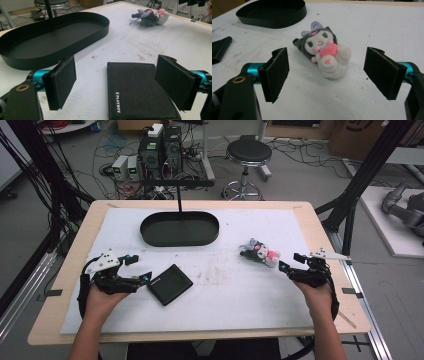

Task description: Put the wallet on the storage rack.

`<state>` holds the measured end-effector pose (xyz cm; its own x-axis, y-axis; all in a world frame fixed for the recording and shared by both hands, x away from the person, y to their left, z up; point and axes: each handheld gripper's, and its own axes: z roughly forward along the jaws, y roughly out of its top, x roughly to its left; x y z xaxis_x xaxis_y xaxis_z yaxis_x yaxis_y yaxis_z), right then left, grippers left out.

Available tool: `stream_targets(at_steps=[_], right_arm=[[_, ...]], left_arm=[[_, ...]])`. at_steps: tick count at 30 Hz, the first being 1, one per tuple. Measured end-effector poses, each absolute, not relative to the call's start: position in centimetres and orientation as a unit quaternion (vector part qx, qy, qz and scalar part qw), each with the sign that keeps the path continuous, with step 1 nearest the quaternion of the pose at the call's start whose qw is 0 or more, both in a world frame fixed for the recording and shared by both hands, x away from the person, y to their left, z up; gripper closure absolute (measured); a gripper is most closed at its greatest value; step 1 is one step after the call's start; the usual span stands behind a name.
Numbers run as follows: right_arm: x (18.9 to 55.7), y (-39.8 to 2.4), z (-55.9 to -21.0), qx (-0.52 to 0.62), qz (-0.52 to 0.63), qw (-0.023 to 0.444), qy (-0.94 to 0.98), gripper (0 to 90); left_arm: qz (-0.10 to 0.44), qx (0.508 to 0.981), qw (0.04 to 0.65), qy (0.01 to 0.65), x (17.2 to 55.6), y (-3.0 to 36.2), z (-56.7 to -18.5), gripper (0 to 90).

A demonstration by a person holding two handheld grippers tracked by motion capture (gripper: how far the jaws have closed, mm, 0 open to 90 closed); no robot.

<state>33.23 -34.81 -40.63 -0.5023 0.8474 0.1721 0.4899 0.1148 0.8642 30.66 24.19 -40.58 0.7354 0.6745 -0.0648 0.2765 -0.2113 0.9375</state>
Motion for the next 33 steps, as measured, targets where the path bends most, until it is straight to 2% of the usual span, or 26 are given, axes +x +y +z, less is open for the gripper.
stream_targets(at_steps=[6,15,23,33], right_arm=[[33.4,-35.2,-41.2,0.471,0.475,0.176,0.722,20.4],[33.2,-34.7,-40.8,0.453,0.48,0.191,0.727,19.5],[33.3,-34.4,-40.6,0.449,0.486,0.186,0.726,19.5],[34.4,-32.2,-40.0,0.429,0.494,0.178,0.735,19.5]], left_arm=[[0.185,0.754,0.544,0.32,30.7,24.5,-40.7,17.3],[0.181,0.759,0.539,0.316,30.7,24.2,-40.9,17.3],[0.187,0.757,0.539,0.318,30.4,24.7,-40.7,17.3],[0.197,0.752,0.534,0.332,29.1,26.3,-40.8,17.3]])
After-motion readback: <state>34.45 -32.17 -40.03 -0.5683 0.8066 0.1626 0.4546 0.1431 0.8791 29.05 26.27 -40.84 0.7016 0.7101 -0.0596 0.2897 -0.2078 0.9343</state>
